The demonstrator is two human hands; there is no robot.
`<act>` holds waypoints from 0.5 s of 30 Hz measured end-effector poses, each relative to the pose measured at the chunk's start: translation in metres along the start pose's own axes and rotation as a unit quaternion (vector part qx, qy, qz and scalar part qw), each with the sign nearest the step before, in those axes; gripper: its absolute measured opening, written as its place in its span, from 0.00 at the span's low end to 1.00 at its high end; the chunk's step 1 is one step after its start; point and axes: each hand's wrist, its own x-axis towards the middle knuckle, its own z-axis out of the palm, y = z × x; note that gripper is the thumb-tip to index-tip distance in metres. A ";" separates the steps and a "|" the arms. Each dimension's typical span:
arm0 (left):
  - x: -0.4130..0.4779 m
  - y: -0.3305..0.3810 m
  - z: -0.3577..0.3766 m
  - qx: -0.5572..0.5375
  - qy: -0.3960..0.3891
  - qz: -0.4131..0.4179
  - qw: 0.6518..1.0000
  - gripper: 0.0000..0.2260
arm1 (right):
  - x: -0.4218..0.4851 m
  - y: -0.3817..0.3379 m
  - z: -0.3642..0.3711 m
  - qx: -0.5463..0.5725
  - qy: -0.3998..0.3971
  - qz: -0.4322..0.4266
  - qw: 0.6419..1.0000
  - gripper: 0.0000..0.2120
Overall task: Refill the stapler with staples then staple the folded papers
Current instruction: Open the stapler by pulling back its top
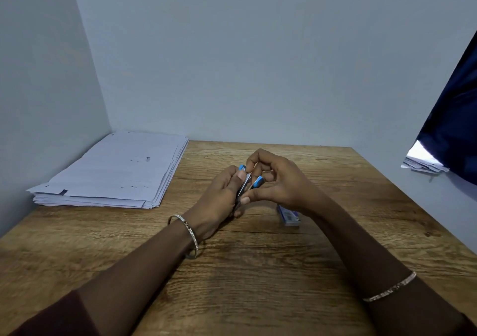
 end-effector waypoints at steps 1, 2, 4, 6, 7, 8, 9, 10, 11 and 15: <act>-0.001 0.000 0.001 0.003 -0.006 -0.002 1.000 0.11 | 0.000 0.000 -0.001 -0.005 -0.004 -0.004 1.000 0.25; -0.002 0.000 0.001 0.007 -0.012 -0.006 1.000 0.11 | 0.000 0.000 -0.001 -0.012 -0.007 -0.008 1.000 0.25; -0.003 0.000 0.001 0.012 -0.021 -0.011 1.000 0.12 | 0.000 -0.001 -0.001 -0.029 -0.017 -0.014 0.999 0.24; -0.004 0.000 0.003 0.016 -0.026 -0.009 0.999 0.11 | -0.001 -0.002 -0.001 -0.032 -0.026 -0.016 0.999 0.24; -0.004 -0.001 0.004 0.016 -0.028 -0.010 0.999 0.11 | -0.001 -0.002 -0.002 -0.032 -0.028 -0.016 0.999 0.24; -0.004 0.000 0.005 0.014 -0.028 -0.010 0.999 0.11 | -0.001 -0.003 -0.003 -0.033 -0.028 -0.018 0.999 0.23; -0.004 0.000 0.005 0.010 -0.021 -0.011 1.000 0.12 | -0.001 -0.004 -0.003 -0.035 -0.027 -0.021 0.999 0.23; -0.003 0.002 0.004 0.004 -0.006 -0.010 1.000 0.13 | -0.002 -0.005 -0.002 -0.034 -0.026 -0.027 0.999 0.22; -0.001 0.004 0.001 -0.001 0.018 -0.007 1.000 0.14 | -0.002 -0.005 0.000 -0.029 -0.025 -0.036 0.999 0.23; 0.006 0.009 -0.006 -0.063 0.090 0.008 0.994 0.14 | -0.001 -0.008 0.010 0.010 -0.001 -0.052 0.999 0.23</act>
